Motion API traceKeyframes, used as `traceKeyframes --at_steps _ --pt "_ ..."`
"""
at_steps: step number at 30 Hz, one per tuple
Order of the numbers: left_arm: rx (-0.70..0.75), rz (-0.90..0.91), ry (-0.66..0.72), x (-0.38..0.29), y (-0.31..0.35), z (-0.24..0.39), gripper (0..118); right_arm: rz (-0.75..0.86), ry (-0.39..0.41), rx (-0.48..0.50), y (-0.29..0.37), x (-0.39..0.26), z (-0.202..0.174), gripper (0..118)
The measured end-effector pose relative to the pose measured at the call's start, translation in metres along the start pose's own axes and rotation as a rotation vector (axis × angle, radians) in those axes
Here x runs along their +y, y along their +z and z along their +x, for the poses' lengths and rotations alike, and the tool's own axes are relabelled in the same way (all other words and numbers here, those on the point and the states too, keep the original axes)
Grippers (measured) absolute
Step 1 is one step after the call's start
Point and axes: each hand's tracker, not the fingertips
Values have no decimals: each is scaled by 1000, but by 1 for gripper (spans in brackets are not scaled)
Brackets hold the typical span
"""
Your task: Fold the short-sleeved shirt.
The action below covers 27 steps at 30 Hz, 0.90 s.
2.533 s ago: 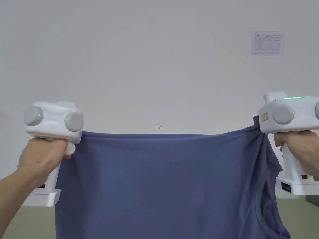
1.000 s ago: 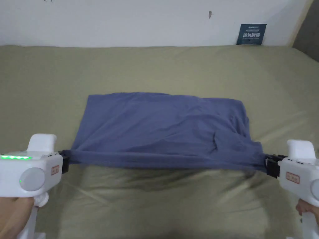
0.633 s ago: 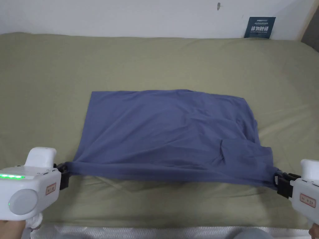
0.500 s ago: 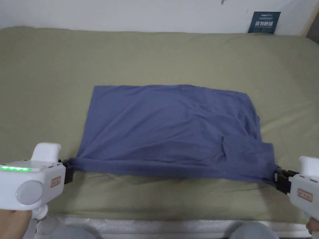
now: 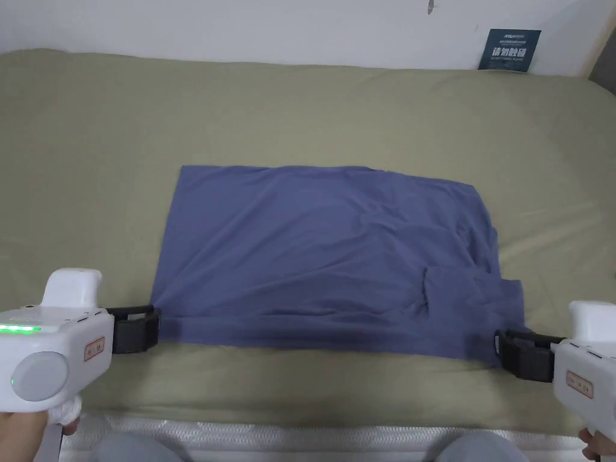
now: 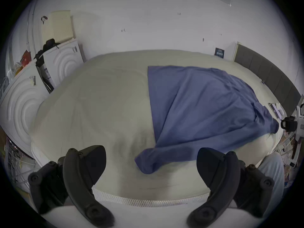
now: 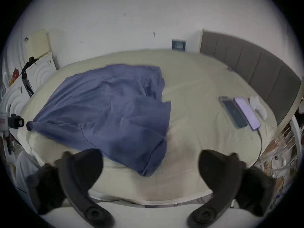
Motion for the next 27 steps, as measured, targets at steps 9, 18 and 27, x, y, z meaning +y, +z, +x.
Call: traceKeyframes --at_steps 9,18,27 --pt "3 41 48 3 11 3 2 100 -21 -14 16 5 -12 27" --pt "-51 -56 50 -3 0 -5 2 75 -53 -29 5 -6 -7 0" --pt "-59 -174 36 -13 -40 -9 56 9 -59 -38 -4 -18 4 0"
